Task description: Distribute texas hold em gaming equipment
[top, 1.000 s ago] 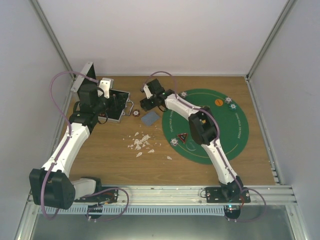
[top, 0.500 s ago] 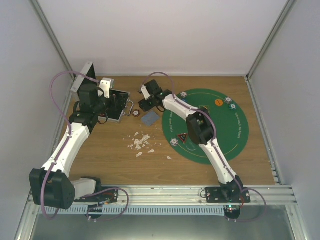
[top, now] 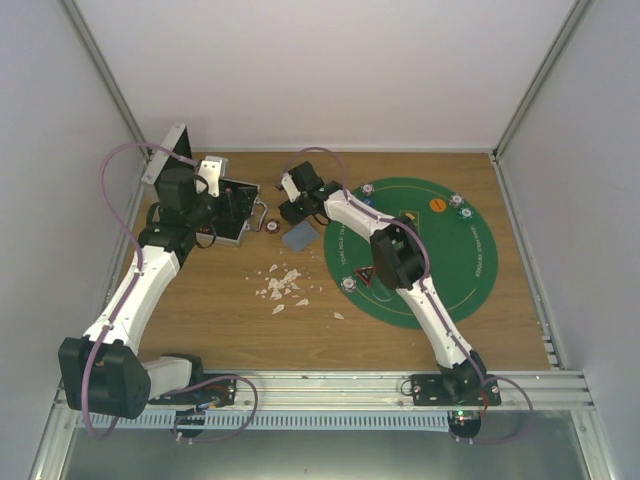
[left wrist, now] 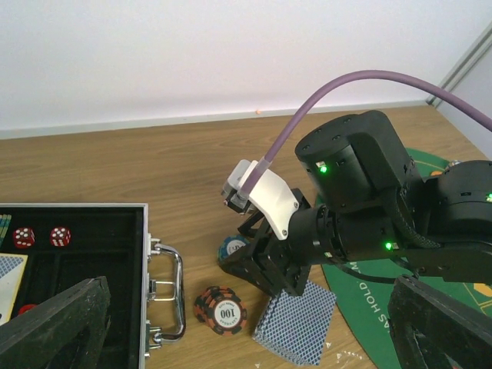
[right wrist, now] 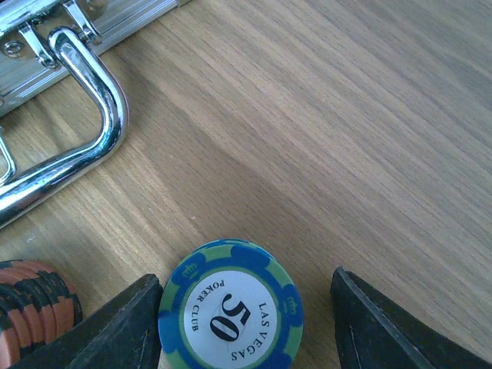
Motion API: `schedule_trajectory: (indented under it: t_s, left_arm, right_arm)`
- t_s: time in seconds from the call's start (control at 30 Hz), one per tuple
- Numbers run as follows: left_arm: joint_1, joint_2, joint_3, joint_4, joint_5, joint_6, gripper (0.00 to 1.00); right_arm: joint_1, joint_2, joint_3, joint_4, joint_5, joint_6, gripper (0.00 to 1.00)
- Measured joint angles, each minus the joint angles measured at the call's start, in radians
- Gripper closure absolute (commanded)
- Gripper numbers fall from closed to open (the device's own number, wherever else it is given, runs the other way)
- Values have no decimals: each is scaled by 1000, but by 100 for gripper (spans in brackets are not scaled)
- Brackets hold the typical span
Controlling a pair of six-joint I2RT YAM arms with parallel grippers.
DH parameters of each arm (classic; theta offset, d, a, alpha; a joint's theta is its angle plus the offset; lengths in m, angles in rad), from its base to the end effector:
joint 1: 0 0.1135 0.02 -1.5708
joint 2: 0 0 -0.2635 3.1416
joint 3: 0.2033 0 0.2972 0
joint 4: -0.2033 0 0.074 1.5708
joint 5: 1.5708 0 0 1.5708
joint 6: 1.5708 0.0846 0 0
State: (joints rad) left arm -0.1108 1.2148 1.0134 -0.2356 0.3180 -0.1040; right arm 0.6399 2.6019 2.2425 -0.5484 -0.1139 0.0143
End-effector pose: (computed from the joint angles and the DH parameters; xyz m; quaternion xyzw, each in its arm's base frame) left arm 0.3601 -0.0667 0.2957 0.0879 0.8326 -0.1896 0.5129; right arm 0.5052 0.3880 0.0781 -0.3081 0.8925 0.1554 0.2904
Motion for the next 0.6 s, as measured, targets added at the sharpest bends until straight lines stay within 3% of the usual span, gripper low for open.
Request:
schedule_trajectory:
  t_s: [0.6]
  left_arm:
    - [3,14,0,0,16,-1,1]
  right_arm:
    - [7,0,0,-13,7,-48,44]
